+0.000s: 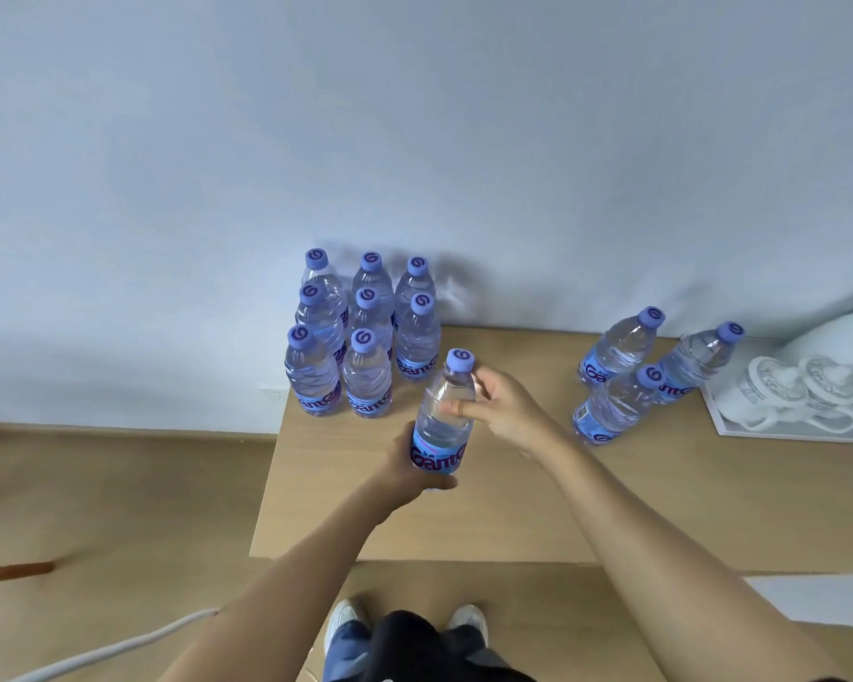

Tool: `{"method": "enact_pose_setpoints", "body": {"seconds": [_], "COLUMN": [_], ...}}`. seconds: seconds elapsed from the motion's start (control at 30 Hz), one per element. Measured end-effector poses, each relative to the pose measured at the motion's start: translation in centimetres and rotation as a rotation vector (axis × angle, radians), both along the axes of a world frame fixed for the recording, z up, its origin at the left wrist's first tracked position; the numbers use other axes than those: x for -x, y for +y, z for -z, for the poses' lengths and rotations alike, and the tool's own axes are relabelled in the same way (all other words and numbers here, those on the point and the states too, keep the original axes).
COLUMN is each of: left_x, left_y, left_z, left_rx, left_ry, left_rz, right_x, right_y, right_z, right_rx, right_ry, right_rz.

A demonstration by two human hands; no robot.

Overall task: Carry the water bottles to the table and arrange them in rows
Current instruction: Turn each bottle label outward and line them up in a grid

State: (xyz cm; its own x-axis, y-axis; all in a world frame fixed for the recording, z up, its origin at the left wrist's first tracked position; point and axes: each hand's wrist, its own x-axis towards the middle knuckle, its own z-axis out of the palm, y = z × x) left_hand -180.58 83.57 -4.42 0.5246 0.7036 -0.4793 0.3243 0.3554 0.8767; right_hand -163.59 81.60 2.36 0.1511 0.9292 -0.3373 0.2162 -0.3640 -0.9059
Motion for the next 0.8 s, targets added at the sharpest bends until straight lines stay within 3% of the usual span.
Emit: {"method": "enact_pose_setpoints", "body": {"seconds": [0.27, 0.8], "left_x": [-0.8, -4.8], "left_y": [1.1, 5.3], "left_z": [3.9, 6.4], "left_rx": [-0.051, -0.163], "left_ry": [0.058, 0.141], "left_rz": [-0.086, -0.278], "right_x": [1.2, -0.5], "right_y": [-0.4, 3.5], "right_z": [3.2, 5.1], "right_rx": [0.02, -0.141], "right_ry": [-0.023, -0.125], "right_rz": [-0.01, -0.018]}}
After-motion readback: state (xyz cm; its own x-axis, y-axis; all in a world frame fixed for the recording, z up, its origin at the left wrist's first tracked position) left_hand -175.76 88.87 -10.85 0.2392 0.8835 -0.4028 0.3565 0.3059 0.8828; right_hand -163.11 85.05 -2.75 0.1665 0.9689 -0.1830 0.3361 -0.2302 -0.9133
